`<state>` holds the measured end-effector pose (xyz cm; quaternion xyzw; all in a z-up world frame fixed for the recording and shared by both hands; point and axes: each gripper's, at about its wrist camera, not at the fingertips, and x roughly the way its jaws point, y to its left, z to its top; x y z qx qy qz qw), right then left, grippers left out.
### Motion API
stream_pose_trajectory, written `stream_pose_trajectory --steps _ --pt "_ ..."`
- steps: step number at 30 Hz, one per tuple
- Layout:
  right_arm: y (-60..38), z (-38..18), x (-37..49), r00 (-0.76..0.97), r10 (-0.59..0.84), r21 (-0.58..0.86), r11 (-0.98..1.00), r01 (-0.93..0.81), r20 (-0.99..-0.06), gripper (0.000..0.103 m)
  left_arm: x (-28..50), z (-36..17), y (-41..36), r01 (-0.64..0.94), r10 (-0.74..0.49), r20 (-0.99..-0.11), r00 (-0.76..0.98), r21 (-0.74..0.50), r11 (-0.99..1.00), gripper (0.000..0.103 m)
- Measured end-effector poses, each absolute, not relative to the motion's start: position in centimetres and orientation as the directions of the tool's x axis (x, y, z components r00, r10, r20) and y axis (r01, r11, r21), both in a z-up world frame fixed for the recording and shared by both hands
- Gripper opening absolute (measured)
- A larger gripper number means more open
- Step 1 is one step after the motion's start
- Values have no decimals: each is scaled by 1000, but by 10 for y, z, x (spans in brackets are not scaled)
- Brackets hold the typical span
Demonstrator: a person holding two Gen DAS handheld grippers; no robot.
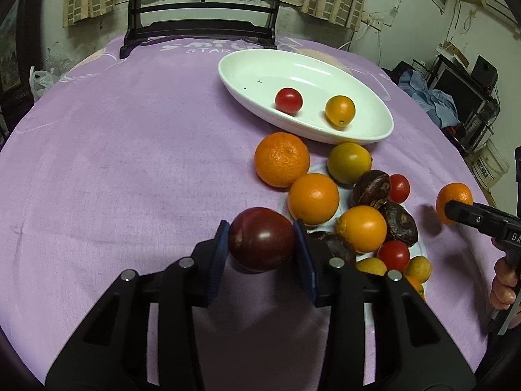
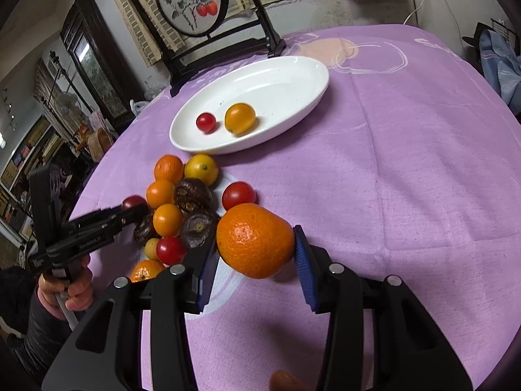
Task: Organize fruits
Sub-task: 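Carry the dark tomato and mandarin to the plate and release both, then grasp a dark brown fruit with the left tool while the right tool grasps an orange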
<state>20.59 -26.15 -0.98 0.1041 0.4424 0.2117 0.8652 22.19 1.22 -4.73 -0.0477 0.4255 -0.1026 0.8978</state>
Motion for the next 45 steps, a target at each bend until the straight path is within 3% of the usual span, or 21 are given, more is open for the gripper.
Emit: stream_pose_trajectory --steps 8,13,19,26,34,35,36,38,45 --pt "-263 2 204 561 485 378 874 -304 -670 44 211 -39 19 108 -222 -724 653 -201 974 40" --pt "-264 24 213 640 517 406 853 -328 -569 45 206 -6 22 140 -278 -631 724 -260 955 40" --pt "-261 51 277 753 439 410 879 -246 -490 45 271 47 -12 226 -330 -538 775 -252 941 40" --pt "-245 27 357 697 380 332 919 -212 -608 45 350 30 -33 164 -264 -628 732 -214 963 40" --pt "-206 -10 383 574 382 246 921 -302 -725 47 373 -8 -31 123 -179 -754 632 -131 984 41" --pt "-205 -12 383 567 378 238 922 -307 -732 50 374 -11 -30 119 -173 -763 623 -126 985 48" --pt "-203 -12 381 562 382 242 920 -309 -734 58 373 -12 -28 115 -174 -763 623 -131 985 61" --pt "-204 -8 374 563 387 253 919 -302 -730 58 369 -9 -22 89 -164 -760 629 -139 986 72" --pt "-191 22 318 576 459 234 875 -423 -676 58 329 20 8 95 -197 -728 657 -180 979 80"
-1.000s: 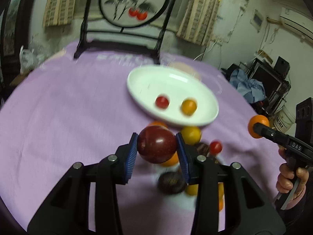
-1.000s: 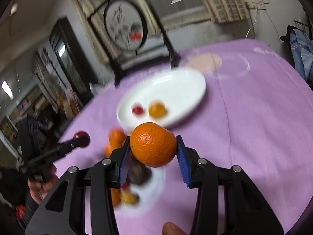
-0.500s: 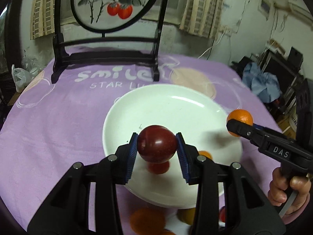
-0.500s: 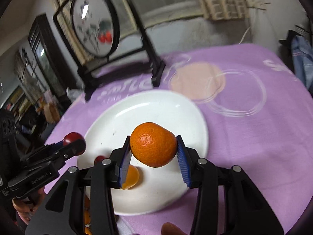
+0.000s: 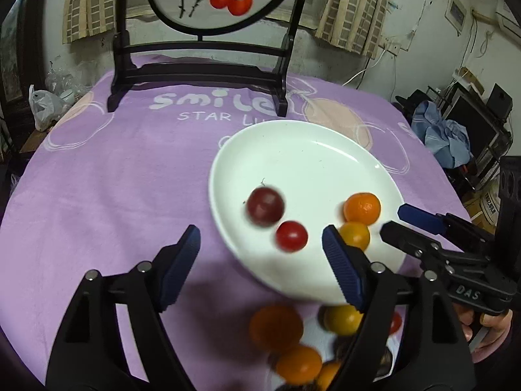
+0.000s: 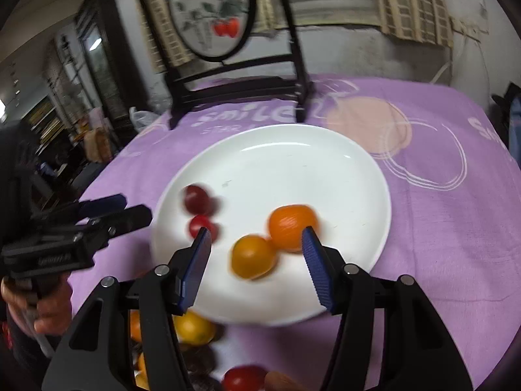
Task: Organize fruits
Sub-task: 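Grasp a dark brown fruit with the left tool while the right tool grasps an orange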
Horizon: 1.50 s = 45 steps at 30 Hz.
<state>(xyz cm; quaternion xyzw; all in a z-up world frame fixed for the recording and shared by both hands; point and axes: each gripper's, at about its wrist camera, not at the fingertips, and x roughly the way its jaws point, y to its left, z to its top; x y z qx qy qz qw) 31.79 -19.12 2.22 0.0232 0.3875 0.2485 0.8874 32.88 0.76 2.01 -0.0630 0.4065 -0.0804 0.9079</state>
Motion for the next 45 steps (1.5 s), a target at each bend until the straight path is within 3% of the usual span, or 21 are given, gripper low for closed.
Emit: stream_pose_trajectory --steps 3,7,11,16,25,28,29,33,38,42,45 --pt "-189 27 279 550 492 234 849 -473 -675 58 301 25 20 125 -205 -710 674 -164 979 84" --pt "-191 23 207 508 546 252 806 -535 -666 58 266 22 31 109 -122 -698 706 -64 992 84" --pt "-175 5 161 454 564 219 760 -611 -690 58 252 17 43 114 -143 -705 694 -88 990 84" --pt "-143 -10 143 449 490 76 734 -675 -747 58 242 13 51 100 -128 -709 693 -82 992 84" --pt "-117 -23 149 457 390 -32 732 -681 -800 58 239 10 60 91 -139 -720 680 -105 990 84" --pt "-117 -25 148 477 373 -56 738 -672 -796 49 238 8 59 88 -135 -727 673 -102 991 84" --pt "-120 -25 150 475 379 -45 743 -668 -794 44 238 7 58 90 -133 -730 670 -97 991 84" --pt "-136 -15 159 416 478 102 742 -663 -773 43 238 2 52 124 -139 -747 650 -77 989 84" --pt "-176 17 167 443 624 289 734 -614 -644 43 231 -4 36 324 -318 -771 552 -154 934 82" --pt "-196 21 176 484 603 319 774 -547 -635 43 222 -16 10 487 -421 -788 450 -179 855 65" --pt "-204 22 177 485 606 350 779 -520 -630 43 219 -28 -5 533 -413 -816 405 -157 831 53"
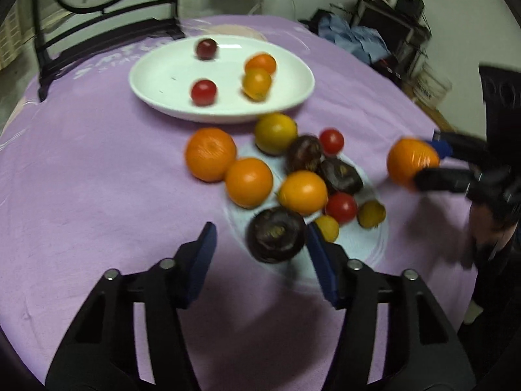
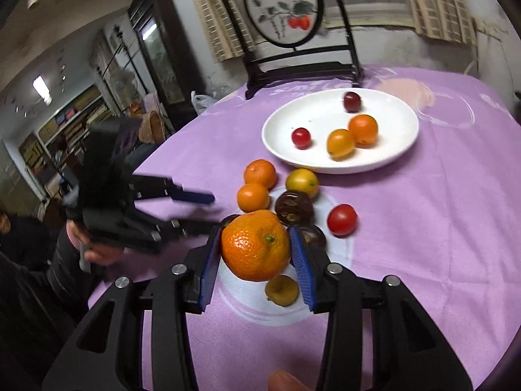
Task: Organize fruits
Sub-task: 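Grasp a dark brown fruit with the left tool while the right tool grasps an orange, then lower the brown fruit and orange onto the plate and open both tools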
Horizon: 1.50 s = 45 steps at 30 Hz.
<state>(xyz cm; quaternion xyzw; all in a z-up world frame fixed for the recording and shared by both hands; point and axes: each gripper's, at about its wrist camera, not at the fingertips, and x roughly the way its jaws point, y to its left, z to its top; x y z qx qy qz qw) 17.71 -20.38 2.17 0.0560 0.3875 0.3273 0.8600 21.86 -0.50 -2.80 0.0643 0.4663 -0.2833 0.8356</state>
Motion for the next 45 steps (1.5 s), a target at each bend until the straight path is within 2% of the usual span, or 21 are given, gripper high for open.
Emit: stream_pose_trajectory --steps 6,17,24,27,30,32,37,43,44,45 --pt "-206 22 175 476 621 371 770 -518 -623 43 216 -40 -17 568 -422 -829 368 -158 807 51" --pt "-202 16 172 495 585 328 793 -513 -642 43 218 -46 -20 560 -422 -822 384 -156 814 44" --pt "-203 9 176 507 571 322 806 -497 -646 43 209 -41 -25 555 -378 -820 430 -91 827 44" --pt "-207 15 181 536 587 341 801 -492 -606 43 201 -25 -17 549 -406 -775 484 -92 831 43" --pt "-213 25 201 578 597 382 801 -460 -556 43 204 4 -9 536 -451 -694 561 -111 837 43" --pt "-215 32 224 649 539 353 842 -407 -537 43 222 23 -8 498 -458 -654 603 -140 856 43" --pt "-213 23 281 705 427 308 903 -299 -567 43 290 35 -12 330 -322 -637 701 -112 937 43" --pt "-212 0 318 667 402 301 915 -268 -628 45 347 6 -15 221 -216 -711 670 -87 971 44" --pt "-212 -2 319 664 403 303 915 -268 -630 51 351 2 -14 209 -203 -725 658 -83 974 45" --pt "-214 -2 318 663 405 307 914 -266 -630 53 354 -1 -13 197 -191 -736 649 -80 977 58"
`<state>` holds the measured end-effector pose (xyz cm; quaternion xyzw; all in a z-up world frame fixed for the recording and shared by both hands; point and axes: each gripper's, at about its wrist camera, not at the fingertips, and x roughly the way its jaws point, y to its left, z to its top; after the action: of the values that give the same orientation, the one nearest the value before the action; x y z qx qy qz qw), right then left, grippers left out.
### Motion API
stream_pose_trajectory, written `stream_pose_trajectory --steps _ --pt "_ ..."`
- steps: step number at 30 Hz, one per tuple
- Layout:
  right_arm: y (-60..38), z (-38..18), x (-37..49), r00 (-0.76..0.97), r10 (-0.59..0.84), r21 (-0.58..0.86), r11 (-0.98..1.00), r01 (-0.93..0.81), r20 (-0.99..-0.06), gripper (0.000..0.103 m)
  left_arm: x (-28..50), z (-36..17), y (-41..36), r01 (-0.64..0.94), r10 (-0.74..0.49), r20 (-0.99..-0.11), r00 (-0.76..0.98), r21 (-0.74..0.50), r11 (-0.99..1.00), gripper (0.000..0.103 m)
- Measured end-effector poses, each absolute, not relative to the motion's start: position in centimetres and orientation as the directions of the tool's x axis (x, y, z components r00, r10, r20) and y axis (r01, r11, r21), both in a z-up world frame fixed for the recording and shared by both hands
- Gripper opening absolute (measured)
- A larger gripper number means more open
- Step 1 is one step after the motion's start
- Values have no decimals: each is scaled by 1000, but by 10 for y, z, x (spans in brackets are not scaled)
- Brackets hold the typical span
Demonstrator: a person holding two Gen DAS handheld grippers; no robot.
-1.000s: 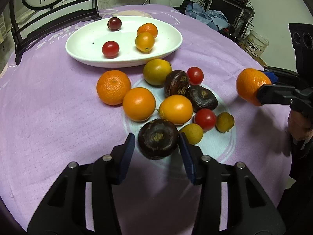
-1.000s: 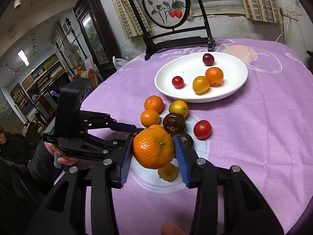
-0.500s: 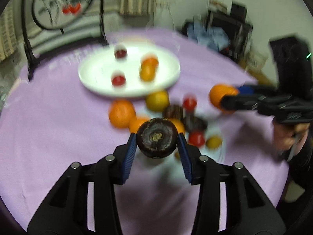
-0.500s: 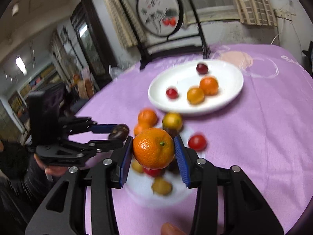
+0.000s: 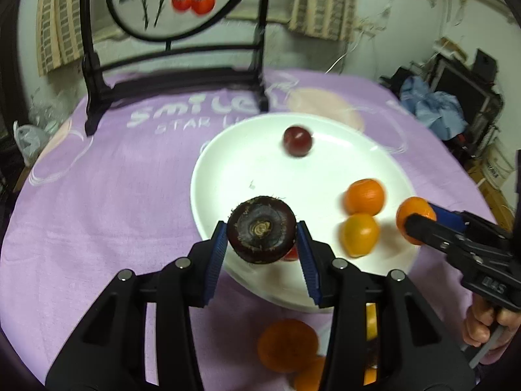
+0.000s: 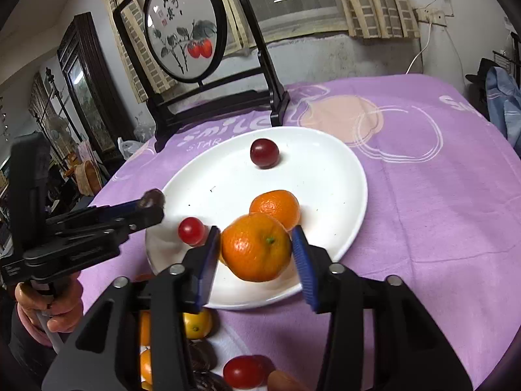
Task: Organize fruits
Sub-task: 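Lower the brown fruit and orange onto the plate and open both tools, then grasp a small yellow fruit with the left tool while the right tool grasps another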
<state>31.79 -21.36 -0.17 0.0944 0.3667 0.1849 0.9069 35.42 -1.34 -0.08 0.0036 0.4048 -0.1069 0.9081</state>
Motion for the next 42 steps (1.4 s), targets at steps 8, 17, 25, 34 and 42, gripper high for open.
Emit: stream_pose_trajectory --steps 8,17,25,34,42 --pt "-222 21 274 652 477 339 879 -336 -589 55 305 22 13 180 -208 -668 715 -112 977 91" --pt "-201 -1 225 482 527 308 832 -462 -700 55 256 1 27 169 -134 -677 724 -14 985 92" --pt "-189 -12 180 378 530 272 786 -555 -759 55 248 8 35 169 -155 -672 724 -45 985 93" --pt "-176 -29 170 365 447 183 800 -571 -816 43 239 6 34 214 -208 -692 691 -79 974 93" --pt "-198 -15 177 393 502 258 809 -528 -770 29 227 -4 16 354 -317 -737 597 -112 928 91"
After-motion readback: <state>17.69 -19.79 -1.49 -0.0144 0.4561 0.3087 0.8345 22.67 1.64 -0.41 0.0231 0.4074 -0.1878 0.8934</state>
